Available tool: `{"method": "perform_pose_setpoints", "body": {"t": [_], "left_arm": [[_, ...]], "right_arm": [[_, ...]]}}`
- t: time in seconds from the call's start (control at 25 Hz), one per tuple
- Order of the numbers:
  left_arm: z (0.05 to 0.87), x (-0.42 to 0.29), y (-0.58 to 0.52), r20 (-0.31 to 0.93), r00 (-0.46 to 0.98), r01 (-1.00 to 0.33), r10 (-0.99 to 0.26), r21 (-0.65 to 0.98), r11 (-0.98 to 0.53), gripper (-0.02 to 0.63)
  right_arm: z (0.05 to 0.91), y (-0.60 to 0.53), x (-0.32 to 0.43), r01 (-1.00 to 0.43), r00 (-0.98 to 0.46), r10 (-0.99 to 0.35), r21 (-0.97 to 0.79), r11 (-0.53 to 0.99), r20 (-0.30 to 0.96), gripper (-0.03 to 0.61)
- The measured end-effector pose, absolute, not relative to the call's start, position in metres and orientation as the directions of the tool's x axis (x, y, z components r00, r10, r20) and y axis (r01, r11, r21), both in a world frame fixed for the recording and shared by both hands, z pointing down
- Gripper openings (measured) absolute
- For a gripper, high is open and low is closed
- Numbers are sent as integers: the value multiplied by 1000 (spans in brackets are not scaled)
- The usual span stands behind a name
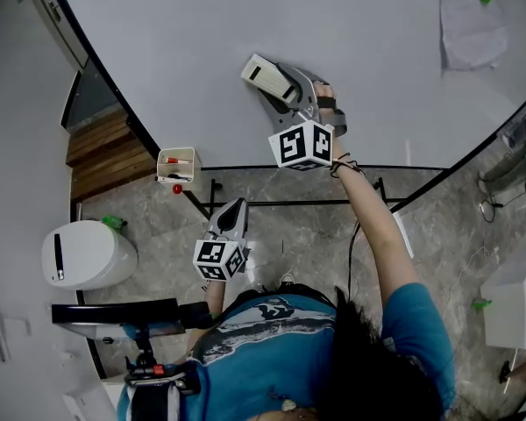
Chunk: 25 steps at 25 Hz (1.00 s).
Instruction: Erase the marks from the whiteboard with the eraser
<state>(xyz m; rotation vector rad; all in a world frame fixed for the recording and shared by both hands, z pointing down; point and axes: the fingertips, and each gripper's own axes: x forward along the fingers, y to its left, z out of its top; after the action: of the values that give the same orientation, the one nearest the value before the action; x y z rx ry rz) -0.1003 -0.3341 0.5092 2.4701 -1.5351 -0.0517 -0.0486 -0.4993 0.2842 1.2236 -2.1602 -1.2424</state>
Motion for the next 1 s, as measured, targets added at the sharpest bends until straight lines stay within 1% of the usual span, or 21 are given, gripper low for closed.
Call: {"method": "perform_pose_setpoints", "body": {"t": [0.32,0.6,0.8,1.0], "left_arm": [[507,-83,-339,86,485,-862,-871,213,-459,3],[511,-74,-343,89,496,-856,-864,217,-469,3],[513,-73,-345,92,499,-855,-862,217,-472,3],[512,-69,-342,97,506,-851,-857,218,-478,3]], "right_arm": [[183,-507,48,-620,-447,-856,780,87,-259,262],[132,-519,123,-716,-364,-868,697,29,-338,262],[128,-520,132,-737,-341,-871,676,16,-352,262],[139,-512,121,-770,-359,-869,635,69,-341,262]]}}
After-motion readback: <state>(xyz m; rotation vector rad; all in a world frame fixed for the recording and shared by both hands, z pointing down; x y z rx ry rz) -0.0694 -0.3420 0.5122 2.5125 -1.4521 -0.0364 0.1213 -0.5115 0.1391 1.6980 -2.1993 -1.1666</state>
